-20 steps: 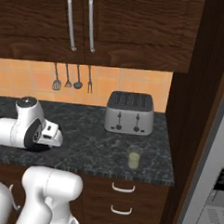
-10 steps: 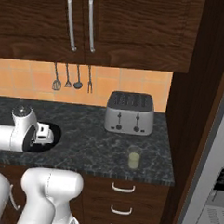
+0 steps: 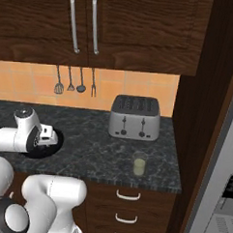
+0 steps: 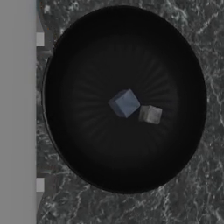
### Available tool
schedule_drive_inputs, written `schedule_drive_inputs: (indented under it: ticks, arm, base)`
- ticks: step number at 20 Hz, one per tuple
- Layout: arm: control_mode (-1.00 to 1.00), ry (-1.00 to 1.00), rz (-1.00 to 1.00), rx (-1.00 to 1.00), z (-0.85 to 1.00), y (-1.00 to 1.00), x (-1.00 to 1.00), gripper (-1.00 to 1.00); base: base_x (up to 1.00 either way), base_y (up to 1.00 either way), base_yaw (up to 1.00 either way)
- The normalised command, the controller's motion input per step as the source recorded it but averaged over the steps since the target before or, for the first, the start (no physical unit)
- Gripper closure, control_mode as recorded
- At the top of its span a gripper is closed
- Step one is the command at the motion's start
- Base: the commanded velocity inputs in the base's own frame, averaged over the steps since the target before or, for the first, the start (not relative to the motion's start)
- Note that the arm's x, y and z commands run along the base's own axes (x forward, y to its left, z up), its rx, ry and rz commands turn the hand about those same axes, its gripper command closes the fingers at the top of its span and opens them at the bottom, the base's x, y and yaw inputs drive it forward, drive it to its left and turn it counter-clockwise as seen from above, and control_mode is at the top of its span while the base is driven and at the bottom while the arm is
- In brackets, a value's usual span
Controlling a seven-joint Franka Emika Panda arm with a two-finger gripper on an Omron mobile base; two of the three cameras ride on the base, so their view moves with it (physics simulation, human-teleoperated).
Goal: Grab a lemon wedge from the fridge and one ice cube from the ice bowl, and put them in the glass of lemonade.
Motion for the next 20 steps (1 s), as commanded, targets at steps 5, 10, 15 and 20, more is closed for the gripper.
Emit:
schedule_drive_inputs:
  ticks: [5,10,15,20]
  arm:
    - [-1.00,0.03,0.00,0.00,-0.10,0.05,0.26,-1.00]
    - [-1.00,0.04,0.00,-0.01,-0.18,0.16,0.07,-1.00]
    - [-1.00,0.04,0.00,-0.02,-0.20,0.20,0.08,-1.00]
    - [-1.00,0.01,0.00,-0.02,-0.18,0.10,0.07,-1.00]
  base:
    - [0.00,0.00,0.00]
    - [0.00,0.00,0.00]
    - [0.00,0.00,0.00]
    - [0.00,0.00,0.00]
